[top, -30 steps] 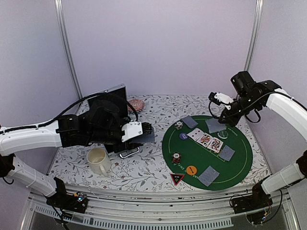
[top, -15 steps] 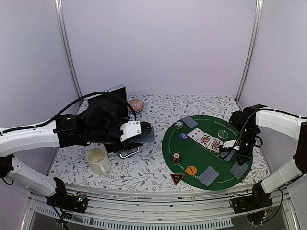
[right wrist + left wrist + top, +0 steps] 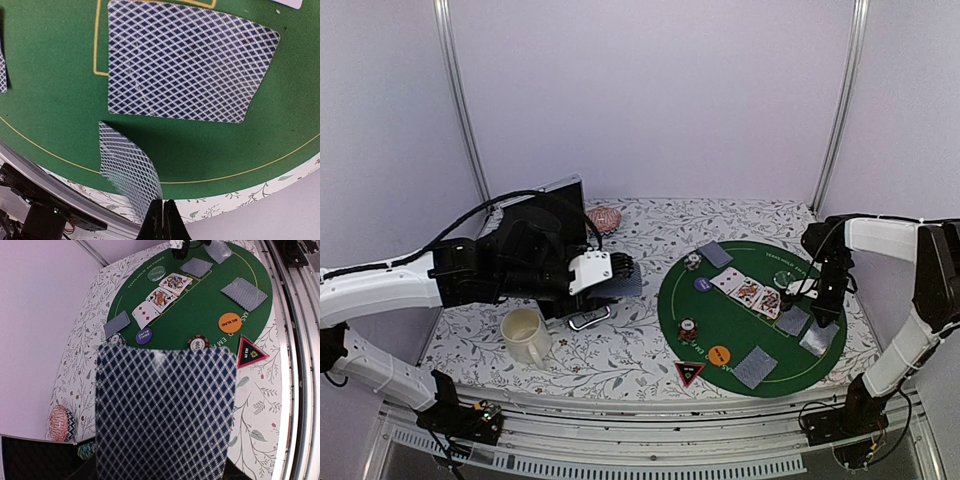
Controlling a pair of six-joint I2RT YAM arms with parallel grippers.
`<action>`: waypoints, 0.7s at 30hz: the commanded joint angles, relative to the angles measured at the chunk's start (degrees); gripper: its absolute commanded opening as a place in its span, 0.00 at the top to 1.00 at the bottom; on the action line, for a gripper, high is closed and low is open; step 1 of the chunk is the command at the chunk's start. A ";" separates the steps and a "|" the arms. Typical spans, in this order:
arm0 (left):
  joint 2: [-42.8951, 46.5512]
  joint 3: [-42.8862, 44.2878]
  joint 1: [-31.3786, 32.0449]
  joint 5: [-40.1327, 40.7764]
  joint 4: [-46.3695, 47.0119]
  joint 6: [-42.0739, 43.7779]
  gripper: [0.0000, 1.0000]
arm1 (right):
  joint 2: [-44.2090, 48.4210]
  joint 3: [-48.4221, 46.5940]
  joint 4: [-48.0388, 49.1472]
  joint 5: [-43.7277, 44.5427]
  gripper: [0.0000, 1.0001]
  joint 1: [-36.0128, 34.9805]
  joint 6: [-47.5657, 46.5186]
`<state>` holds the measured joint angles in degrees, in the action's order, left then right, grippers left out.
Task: Distribute texas hold em gaming equipment
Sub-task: Place the poker card in the community card area.
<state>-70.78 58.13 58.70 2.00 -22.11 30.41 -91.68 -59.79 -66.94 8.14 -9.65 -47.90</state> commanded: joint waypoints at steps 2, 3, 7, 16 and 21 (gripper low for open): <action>1.85 -0.74 -0.46 -0.31 1.37 0.25 0.49 | -2.84 -1.77 3.68 -1.95 0.98 1.48 -1.73; 1.92 -0.81 -0.50 -0.18 1.37 0.30 0.49 | -3.07 -2.01 4.07 -2.33 0.98 1.74 -1.73; 2.00 -0.82 -0.43 -0.09 1.37 0.37 0.49 | -3.77 -1.35 6.75 -2.00 0.98 3.05 -3.00; 2.19 -0.91 -0.45 0.34 1.37 0.52 0.49 | -7.35 -2.16 7.54 -1.86 0.98 4.80 -3.96; 2.49 -1.00 -0.43 0.31 1.37 0.52 0.49 | -8.19 -1.99 8.36 -1.72 0.98 4.82 -3.87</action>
<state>-69.76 58.11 58.70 2.17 -22.09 30.44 -98.74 -60.49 -59.86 6.72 -5.17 -51.24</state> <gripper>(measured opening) 0.517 0.024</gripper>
